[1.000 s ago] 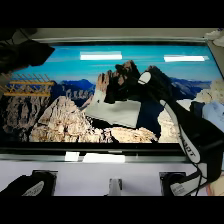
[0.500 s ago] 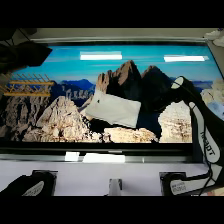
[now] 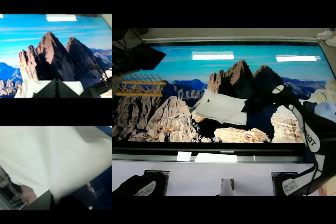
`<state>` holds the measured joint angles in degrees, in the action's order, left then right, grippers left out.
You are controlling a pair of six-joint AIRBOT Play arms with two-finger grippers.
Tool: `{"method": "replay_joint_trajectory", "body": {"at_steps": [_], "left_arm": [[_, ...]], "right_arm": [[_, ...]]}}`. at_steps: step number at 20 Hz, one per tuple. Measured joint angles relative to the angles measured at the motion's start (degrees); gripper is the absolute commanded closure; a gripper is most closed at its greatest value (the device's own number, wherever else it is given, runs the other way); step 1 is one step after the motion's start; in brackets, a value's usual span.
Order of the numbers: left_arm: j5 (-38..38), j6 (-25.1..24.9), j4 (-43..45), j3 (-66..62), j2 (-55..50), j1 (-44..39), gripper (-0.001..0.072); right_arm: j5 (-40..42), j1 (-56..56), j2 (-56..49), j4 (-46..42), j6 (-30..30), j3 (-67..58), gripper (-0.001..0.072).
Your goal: Fold the shirts.
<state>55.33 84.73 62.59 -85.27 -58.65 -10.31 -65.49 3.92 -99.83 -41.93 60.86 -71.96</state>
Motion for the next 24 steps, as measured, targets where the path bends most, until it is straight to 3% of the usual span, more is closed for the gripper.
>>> {"method": "replay_joint_trajectory", "body": {"at_steps": [5,11,18,24], "left_arm": [[0.2,-1.1,0.0,0.0,-0.3,0.0,0.0672],[0.3,-1.4,0.0,0.0,-0.3,0.0,0.0672],[0.8,-1.5,0.0,0.0,-0.3,0.0,0.0672],[0.9,-2.1,0.0,0.0,-0.3,0.0,0.0672]], "right_arm": [[-7.0,-11.2,3.7,1.2,-2.0,-12.6,0.0689],[-17.8,-32.0,12.4,-7.6,2.4,-26.5,0.0689],[-23.3,-53.0,20.5,-10.7,6.2,-31.3,0.0689],[-31.3,-61.1,24.0,-16.9,6.8,-31.8,0.0689]]}}
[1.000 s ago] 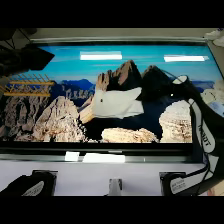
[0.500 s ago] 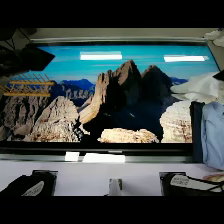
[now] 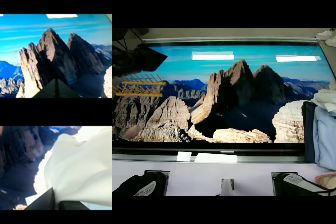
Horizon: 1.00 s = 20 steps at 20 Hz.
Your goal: Fold the shirts.
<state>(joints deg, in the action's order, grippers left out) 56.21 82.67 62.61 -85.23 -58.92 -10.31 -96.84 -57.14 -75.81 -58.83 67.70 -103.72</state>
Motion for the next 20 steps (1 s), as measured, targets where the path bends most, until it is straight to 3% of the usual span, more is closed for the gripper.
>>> {"method": "replay_joint_trajectory", "body": {"at_steps": [6,11,16,17,18,20], "left_arm": [[-0.1,-0.8,0.0,0.1,-1.1,0.0,0.0672],[-0.1,-1.0,0.0,0.1,-3.1,0.0,0.0672],[0.6,-1.0,-0.7,0.0,-2.8,-0.1,0.0672],[0.7,-1.0,-0.8,0.0,-2.6,-0.1,0.0671],[0.9,-1.0,-0.9,0.0,-2.5,-0.1,0.0672],[0.9,-1.0,-0.9,-0.1,-2.5,-0.1,0.0673]], "right_arm": [[-6.1,-1.4,4.5,-17.8,-3.9,3.9,0.0689],[-6.8,-1.5,10.0,-27.2,-5.8,22.5,0.0688],[-2.2,-1.6,13.1,-36.2,-6.0,35.5,0.0684],[-1.1,-1.6,13.3,-37.1,-6.0,36.8,0.0454],[0.0,-1.6,13.5,-38.2,-5.8,37.7,0.0032],[2.8,-1.7,13.6,-39.0,-6.9,38.5,0.0027]]}}
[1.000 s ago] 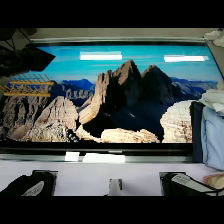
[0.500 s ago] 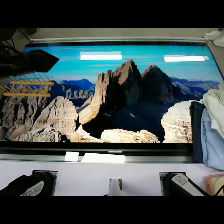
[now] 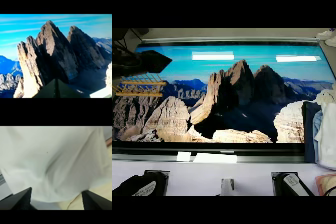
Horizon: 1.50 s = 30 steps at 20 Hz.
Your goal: Fold the shirts.
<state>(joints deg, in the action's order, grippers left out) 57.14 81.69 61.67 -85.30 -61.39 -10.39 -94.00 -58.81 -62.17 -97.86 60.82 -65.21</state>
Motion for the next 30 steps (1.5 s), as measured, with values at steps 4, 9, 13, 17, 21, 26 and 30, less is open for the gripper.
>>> {"method": "replay_joint_trajectory", "body": {"at_steps": [4,9,13,17,21,26,30], "left_arm": [[0.8,0.0,0.8,-0.1,-0.7,0.0,0.0675],[10.9,4.2,18.0,-5.5,-7.6,-2.3,0.0628],[20.3,11.4,32.7,-7.6,-14.4,-3.3,-0.0011],[26.1,14.9,37.4,-0.2,-14.5,-3.5,-0.0009],[24.5,17.0,38.9,6.0,-11.8,-3.6,-0.0009],[23.8,17.8,39.5,7.9,-11.1,-3.6,-0.0009],[23.7,18.0,39.7,8.3,-10.9,-3.6,-0.0009]], "right_arm": [[8.2,0.7,0.2,1.2,-3.8,-5.6,0.0054],[21.6,16.6,-1.3,4.1,-8.3,-19.7,0.0058],[20.4,38.6,-7.8,5.1,-4.1,-24.1,0.0015],[12.6,51.6,-15.6,10.9,0.1,-25.3,0.0019],[9.9,55.6,-18.3,13.4,1.4,-25.6,0.0027],[8.9,56.9,-19.1,14.4,1.8,-25.7,0.0027],[8.7,57.1,-19.3,14.7,1.9,-25.7,0.0027]]}}
